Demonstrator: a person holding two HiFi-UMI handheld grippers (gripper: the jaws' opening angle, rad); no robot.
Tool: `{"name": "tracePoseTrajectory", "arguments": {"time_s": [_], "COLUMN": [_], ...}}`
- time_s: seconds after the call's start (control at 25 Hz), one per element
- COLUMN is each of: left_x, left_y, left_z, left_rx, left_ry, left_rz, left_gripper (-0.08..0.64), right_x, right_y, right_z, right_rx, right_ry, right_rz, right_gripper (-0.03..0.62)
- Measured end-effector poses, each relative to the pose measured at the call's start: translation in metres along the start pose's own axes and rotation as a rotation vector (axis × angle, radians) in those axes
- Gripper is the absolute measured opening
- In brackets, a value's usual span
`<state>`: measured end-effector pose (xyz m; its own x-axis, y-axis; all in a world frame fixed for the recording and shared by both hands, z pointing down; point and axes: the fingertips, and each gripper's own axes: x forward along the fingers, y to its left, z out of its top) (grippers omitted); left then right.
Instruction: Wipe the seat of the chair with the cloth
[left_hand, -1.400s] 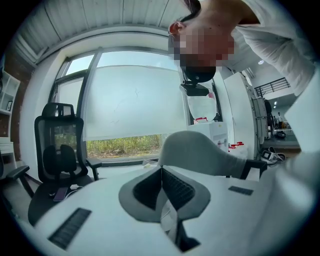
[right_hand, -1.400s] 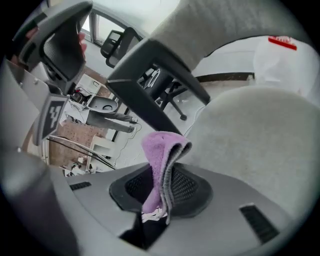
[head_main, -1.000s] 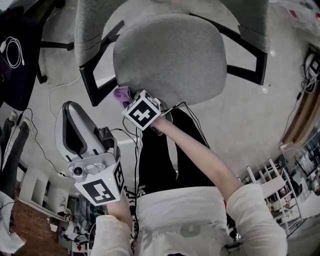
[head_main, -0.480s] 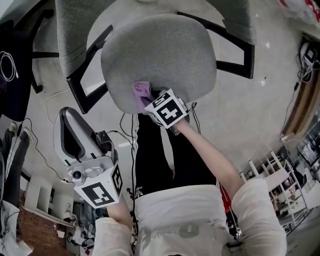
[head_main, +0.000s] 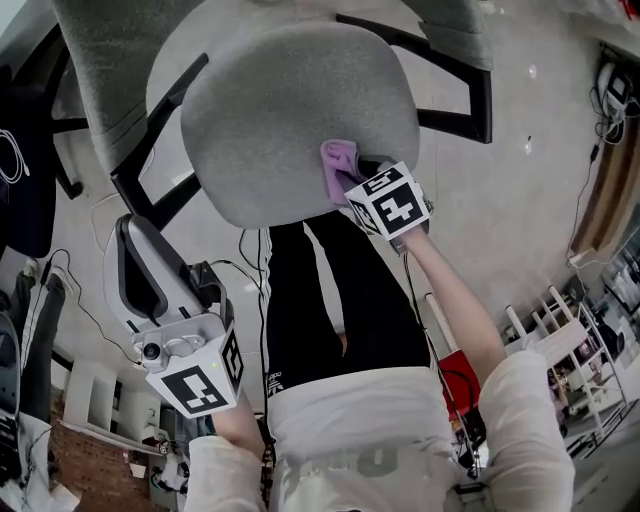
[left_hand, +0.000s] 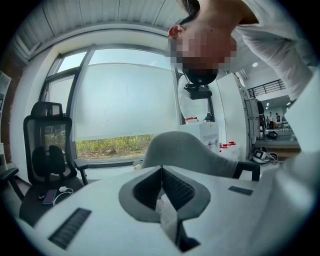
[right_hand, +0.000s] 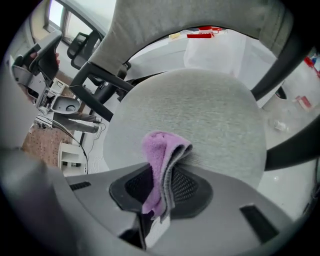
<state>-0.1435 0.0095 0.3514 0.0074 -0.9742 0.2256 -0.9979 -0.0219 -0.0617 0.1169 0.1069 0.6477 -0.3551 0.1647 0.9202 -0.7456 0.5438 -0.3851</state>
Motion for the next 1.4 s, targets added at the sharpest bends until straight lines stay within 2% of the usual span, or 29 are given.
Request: {"name": "tracePoseTrajectory", "arguments": {"time_s": [0.52, 0.84, 1.0, 1.08, 1.2, 1.28, 1.4], "left_x": [0.009, -0.001, -0.013, -0.014, -0.020, -0.034, -0.055], "left_y": [-0.025, -0.035, -0.037, -0.033, -0.028, -0.027, -0.030], "left_z": [0.016, 0.028, 0.067, 0.101, 0.165, 0.210, 0.269], "left_rx": [0.012, 0.027, 0.009, 0.020, 0.028, -0.005, -0.032], "left_ry": [-0.021, -0.038, -0.087, -0.154, -0.258, -0.302, -0.342], "left_rz": [-0.026, -0.038, -0.032, -0.026, -0.013, -0.005, -0.008], "left_gripper": [0.012, 0.014, 0.012, 0.012, 0.014, 0.012, 0.012], "right_x": [-0.051, -0.066, -0.084, -0.102, -0.160, -0.224, -0.339], "right_y": [-0.105, -0.141, -0.133, -0.121, -0.089, -0.057, -0.002], "right_z": [-0.031, -0.045, -0.047, -0.014, 0.058, 0.101, 0.161], "right_rx": [0.048, 0.126, 0.160, 0.138, 0.105, 0.079, 0.026], "right_ry": [0.038, 0.044, 0.057, -0.022, -0.211, -0.362, -0.650], "right_rz": [-0.251, -0.361, -0.391, -0.382, -0.361, -0.358, -0.366], "right_gripper": [0.089, 0.088, 0.087, 0.088, 0.087, 0.089, 0.089]}}
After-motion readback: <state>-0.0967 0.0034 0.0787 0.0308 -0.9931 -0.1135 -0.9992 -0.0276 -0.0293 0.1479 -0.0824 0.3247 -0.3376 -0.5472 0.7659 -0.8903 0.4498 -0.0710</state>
